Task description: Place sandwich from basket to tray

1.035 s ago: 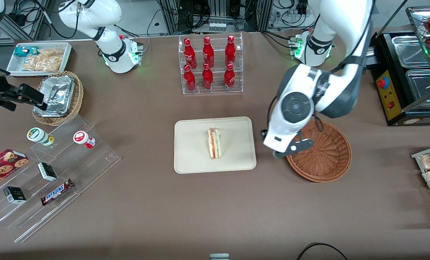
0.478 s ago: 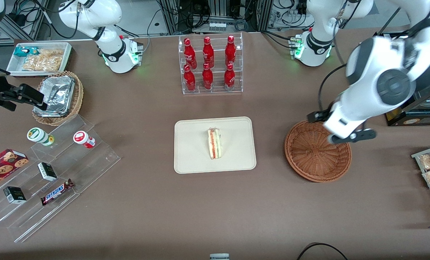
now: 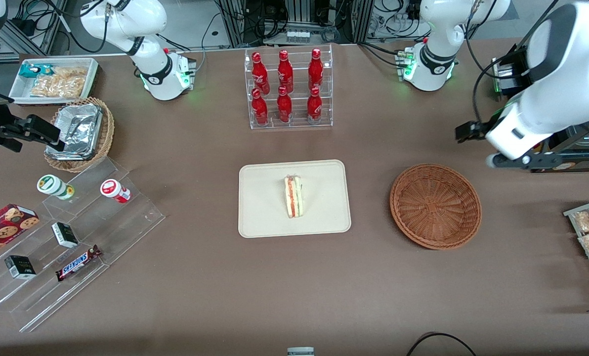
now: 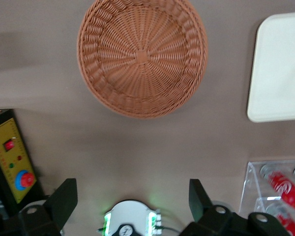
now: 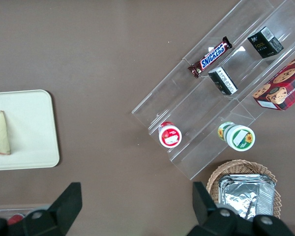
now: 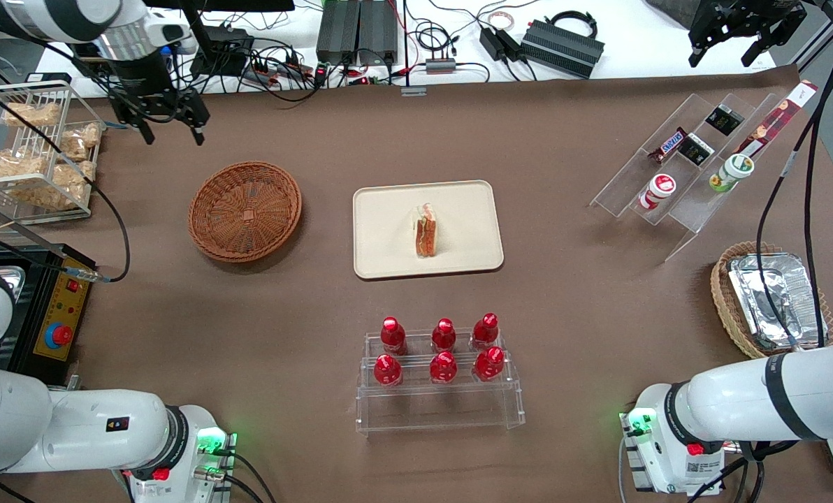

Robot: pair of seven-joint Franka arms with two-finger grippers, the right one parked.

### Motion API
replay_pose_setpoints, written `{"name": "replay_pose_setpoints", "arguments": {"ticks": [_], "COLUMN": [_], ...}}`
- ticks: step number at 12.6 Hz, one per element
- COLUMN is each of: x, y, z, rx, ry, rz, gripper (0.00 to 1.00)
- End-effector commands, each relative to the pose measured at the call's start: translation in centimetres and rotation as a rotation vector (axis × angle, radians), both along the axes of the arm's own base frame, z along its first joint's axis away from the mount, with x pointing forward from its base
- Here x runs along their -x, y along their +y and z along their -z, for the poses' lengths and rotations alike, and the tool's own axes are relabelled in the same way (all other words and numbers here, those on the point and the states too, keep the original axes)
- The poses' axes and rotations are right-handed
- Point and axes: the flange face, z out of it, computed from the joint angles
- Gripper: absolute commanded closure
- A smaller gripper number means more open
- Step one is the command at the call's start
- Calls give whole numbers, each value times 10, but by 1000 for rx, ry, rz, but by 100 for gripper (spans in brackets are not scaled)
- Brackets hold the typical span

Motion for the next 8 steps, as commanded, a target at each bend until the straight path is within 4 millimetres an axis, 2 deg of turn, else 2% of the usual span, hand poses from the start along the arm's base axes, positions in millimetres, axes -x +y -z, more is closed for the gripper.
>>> {"name": "replay_pose_setpoints", "arguments": {"ticks": [1, 4, 8], "x": [19, 22, 14], "y": [30, 37, 35], "z": [-24, -39, -38], "rx": [-8, -38, -17], "ry": [-23, -62, -110], "rz": [36, 26, 22], "gripper": [0, 0, 0]}}
